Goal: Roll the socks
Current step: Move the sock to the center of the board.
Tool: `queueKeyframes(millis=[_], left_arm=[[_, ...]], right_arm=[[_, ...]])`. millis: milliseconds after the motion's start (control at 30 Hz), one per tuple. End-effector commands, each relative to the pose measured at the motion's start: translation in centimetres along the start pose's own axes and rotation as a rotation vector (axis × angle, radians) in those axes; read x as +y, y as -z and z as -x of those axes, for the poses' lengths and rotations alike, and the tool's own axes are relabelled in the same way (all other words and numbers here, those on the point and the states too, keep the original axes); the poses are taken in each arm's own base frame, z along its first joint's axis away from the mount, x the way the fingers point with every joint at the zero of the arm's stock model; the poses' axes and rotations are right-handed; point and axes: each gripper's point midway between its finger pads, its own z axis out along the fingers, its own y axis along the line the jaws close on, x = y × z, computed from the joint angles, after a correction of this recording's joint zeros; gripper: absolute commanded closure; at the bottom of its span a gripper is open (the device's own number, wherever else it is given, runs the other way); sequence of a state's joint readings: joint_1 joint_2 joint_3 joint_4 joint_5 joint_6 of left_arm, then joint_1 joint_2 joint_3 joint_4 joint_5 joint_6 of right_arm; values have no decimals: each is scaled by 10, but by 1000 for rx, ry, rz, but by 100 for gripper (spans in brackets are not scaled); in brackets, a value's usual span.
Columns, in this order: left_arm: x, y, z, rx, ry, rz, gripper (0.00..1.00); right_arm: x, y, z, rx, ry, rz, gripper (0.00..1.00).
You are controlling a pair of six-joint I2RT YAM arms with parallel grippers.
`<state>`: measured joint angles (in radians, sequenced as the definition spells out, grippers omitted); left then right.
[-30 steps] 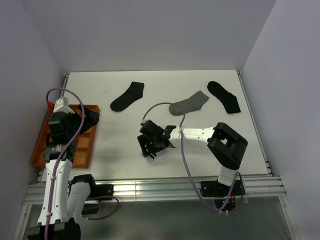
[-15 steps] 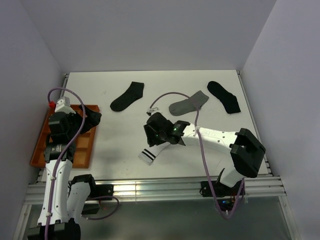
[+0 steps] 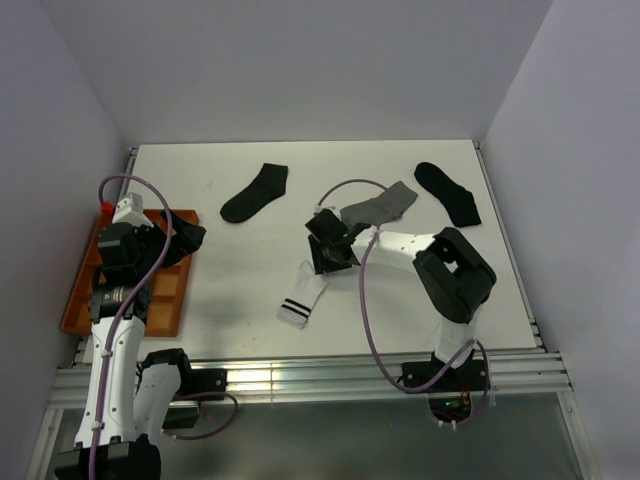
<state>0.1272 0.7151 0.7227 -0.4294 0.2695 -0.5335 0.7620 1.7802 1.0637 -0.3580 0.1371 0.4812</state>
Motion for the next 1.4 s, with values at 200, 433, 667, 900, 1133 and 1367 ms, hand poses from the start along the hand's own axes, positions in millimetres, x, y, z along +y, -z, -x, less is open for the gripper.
queueKeyframes(millis=[200, 433, 667, 900, 1133, 1367], left_arm=[[-4, -3, 1, 9, -31, -25, 5], [-4, -5, -2, 28, -27, -29, 5], [-3, -8, -4, 42, -21, -28, 5], [-2, -8, -4, 41, -21, -20, 5], [-1, -8, -4, 41, -20, -16, 5], [1, -9, -3, 40, -19, -5, 5]], right_arm=[[37, 23, 63, -203, 80, 130, 41], [76, 78, 14, -296, 389, 212, 40], [101, 80, -49, -188, 516, 323, 59], [121, 58, -56, -132, 530, 357, 63], [134, 23, -63, -50, 558, 330, 66], [160, 13, -35, -90, 563, 323, 66]])
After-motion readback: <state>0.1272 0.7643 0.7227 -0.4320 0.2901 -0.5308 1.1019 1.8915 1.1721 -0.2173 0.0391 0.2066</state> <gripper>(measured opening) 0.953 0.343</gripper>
